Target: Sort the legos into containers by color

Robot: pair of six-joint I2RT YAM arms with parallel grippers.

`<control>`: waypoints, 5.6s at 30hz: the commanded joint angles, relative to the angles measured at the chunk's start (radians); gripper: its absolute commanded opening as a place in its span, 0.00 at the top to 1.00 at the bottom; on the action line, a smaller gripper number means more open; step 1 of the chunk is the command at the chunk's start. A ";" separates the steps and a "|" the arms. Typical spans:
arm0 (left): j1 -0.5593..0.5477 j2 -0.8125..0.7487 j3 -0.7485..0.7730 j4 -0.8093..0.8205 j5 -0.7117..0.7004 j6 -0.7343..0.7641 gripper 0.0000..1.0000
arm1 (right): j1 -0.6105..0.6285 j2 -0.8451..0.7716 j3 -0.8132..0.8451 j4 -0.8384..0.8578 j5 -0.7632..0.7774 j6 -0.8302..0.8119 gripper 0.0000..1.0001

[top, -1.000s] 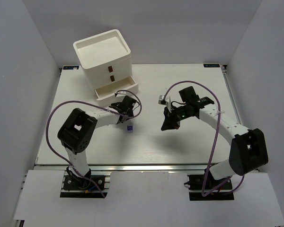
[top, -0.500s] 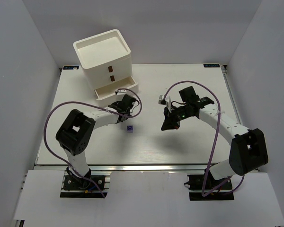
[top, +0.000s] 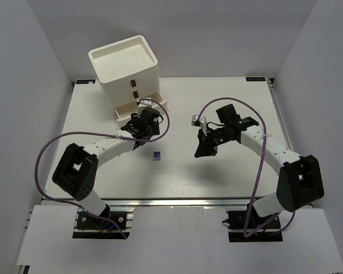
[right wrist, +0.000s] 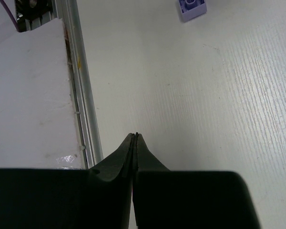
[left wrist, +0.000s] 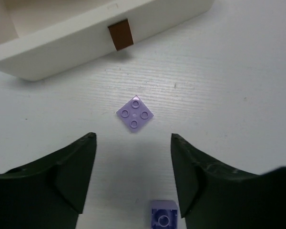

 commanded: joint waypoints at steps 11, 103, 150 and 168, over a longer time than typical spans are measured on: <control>0.015 0.224 0.112 -0.010 0.083 -0.016 0.21 | -0.002 0.003 0.045 -0.028 -0.016 -0.016 1.00; 0.168 -0.935 -0.324 -0.207 0.474 0.277 0.17 | 0.366 0.159 -0.048 0.514 0.422 -0.185 0.11; 0.168 -1.222 -0.356 -0.308 0.297 0.205 0.13 | 0.429 0.717 0.955 0.355 0.801 -0.051 0.96; 0.168 -1.216 -0.357 -0.305 0.297 0.211 0.13 | 0.421 0.934 1.009 0.857 1.068 -0.037 1.00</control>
